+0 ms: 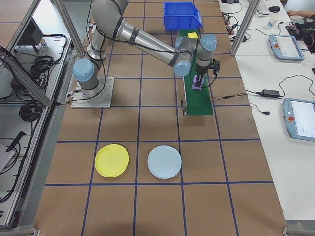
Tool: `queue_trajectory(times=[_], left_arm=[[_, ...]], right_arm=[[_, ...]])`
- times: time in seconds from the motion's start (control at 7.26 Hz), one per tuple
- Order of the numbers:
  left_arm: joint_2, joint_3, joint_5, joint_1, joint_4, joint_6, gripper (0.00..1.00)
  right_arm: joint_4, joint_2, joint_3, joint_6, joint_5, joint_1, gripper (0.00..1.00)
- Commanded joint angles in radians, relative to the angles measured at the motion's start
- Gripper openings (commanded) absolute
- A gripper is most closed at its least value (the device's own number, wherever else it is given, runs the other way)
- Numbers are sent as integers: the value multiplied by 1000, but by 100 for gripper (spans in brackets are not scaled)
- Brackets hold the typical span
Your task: Move block left to right into plate
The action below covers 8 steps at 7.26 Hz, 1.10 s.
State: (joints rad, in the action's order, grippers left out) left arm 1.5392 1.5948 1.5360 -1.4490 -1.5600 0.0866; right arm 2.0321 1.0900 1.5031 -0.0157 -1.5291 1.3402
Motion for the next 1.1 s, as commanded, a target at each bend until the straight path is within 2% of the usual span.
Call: queue_trajectory(times=[0.0,0.14,0.41,0.55,0.69,0.83,0.96], left_arm=[[-2,-7,53,-1,-5,2,100],[-5,-6,56,-1,-8,2,100],[-7,-6,56,-1,-8,7,100],[-10,-4,58,-1,-8,5,100],[-11,-4,78,-1,-12,2,100],[-11,-1,126,-1,-9,1,100],[-11,0,127,-1,-8,1,100]], right_arm=[[-27,17,6,-117,-10,-115,25],[-51,17,-4,-247,-22,-184,25],[-49,17,5,-529,-45,-365,25],[-52,17,6,-637,-92,-451,26],[-49,14,19,-771,-101,-554,27],[-44,13,44,-840,-100,-634,27],[-24,-5,48,-915,-89,-706,27]])
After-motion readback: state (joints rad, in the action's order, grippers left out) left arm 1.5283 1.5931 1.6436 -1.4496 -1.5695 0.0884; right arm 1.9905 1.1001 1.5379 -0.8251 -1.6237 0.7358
